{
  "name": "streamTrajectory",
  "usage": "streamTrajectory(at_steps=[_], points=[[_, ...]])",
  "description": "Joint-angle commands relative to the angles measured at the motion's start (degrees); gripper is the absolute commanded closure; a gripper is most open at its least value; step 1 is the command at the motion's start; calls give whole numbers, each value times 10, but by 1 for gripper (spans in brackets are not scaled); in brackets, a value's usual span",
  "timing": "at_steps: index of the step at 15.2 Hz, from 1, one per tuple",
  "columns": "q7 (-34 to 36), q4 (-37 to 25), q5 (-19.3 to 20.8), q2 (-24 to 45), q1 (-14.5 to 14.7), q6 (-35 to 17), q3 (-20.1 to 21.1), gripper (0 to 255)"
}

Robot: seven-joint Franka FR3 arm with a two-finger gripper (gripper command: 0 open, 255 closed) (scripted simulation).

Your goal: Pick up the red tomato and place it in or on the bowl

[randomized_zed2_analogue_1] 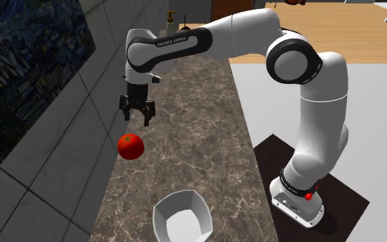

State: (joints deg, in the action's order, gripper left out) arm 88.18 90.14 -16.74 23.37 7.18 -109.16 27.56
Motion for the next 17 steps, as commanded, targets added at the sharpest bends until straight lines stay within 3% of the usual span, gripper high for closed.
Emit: streamTrajectory(at_steps=[1, 9, 16, 17], points=[[32, -48, 3, 46, 12, -3, -6, 0], [31, -13, 4, 59, 26, -54, -5, 0], [31, -14, 4, 59, 26, -54, -5, 0], [31, -14, 4, 59, 26, -54, -5, 255]])
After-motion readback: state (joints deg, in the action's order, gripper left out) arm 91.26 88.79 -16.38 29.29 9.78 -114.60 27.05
